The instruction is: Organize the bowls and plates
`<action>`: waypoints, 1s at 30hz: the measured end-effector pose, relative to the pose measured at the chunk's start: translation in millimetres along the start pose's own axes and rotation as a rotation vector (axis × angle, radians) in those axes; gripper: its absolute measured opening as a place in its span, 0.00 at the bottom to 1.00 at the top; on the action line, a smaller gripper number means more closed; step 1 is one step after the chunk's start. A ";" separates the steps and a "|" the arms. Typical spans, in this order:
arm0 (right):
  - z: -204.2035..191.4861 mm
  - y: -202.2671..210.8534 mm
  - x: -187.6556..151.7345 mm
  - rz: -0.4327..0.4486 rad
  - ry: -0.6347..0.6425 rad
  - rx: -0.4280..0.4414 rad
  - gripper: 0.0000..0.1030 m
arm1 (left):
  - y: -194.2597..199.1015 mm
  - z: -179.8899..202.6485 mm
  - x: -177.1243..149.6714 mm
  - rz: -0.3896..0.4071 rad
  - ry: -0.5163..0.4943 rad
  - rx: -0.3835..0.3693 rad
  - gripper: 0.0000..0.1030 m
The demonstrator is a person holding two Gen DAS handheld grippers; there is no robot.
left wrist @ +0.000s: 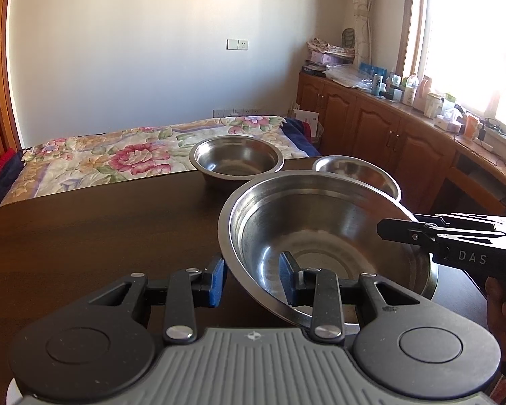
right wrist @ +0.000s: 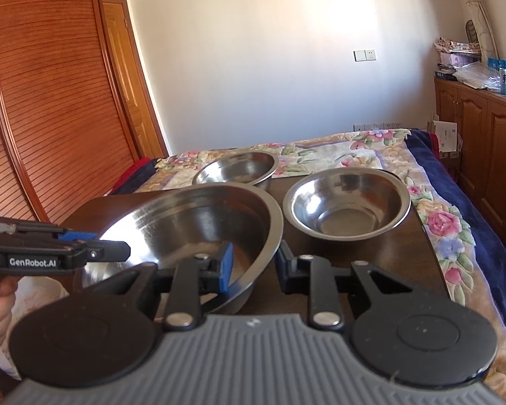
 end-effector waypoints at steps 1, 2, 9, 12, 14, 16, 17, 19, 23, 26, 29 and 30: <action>-1.1 1.9 -0.4 -0.001 0.001 0.000 0.28 | 2.7 0.5 -1.2 0.001 0.001 -0.002 0.35; -2.4 3.6 -0.3 -0.002 0.005 -0.001 0.28 | 5.6 1.1 -2.9 0.002 0.002 -0.005 0.35; -10.2 19.2 -4.2 -0.008 0.016 -0.006 0.28 | 25.5 6.6 -14.5 0.012 0.001 -0.018 0.35; -13.5 24.7 -7.5 -0.014 0.022 -0.007 0.28 | 33.8 8.4 -21.0 0.014 0.001 -0.024 0.35; -15.9 28.5 -10.0 -0.019 0.027 -0.007 0.28 | 37.8 9.1 -25.2 0.011 0.001 -0.028 0.35; -18.0 31.6 -12.3 -0.024 0.031 -0.007 0.28 | 40.7 10.5 -29.9 0.006 0.000 -0.029 0.35; -18.9 33.0 -13.8 -0.027 0.032 -0.007 0.28 | 41.9 10.6 -32.1 0.004 0.000 -0.029 0.35; -21.3 36.6 -16.9 -0.031 0.039 -0.007 0.28 | 45.2 11.7 -36.4 0.002 0.001 -0.028 0.35; -24.7 42.9 -23.6 -0.038 0.050 -0.006 0.28 | 49.5 12.5 -43.2 -0.005 0.002 -0.031 0.35; -25.7 45.4 -27.7 -0.047 0.051 -0.006 0.28 | 52.7 13.3 -47.2 -0.006 -0.001 -0.034 0.35; -25.4 47.5 -30.7 -0.051 0.043 0.000 0.28 | 55.8 14.1 -50.4 -0.009 -0.005 -0.036 0.35; -25.4 48.2 -32.8 -0.053 0.038 0.003 0.28 | 57.3 14.6 -51.8 -0.010 -0.006 -0.036 0.35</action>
Point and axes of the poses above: each gripper's, at about its wrist camera, not at the fingertips, and y roughly against the way its jaws point, z to its right, x to its top, the point moved 7 cm from there along -y, roughly the way its jaws point
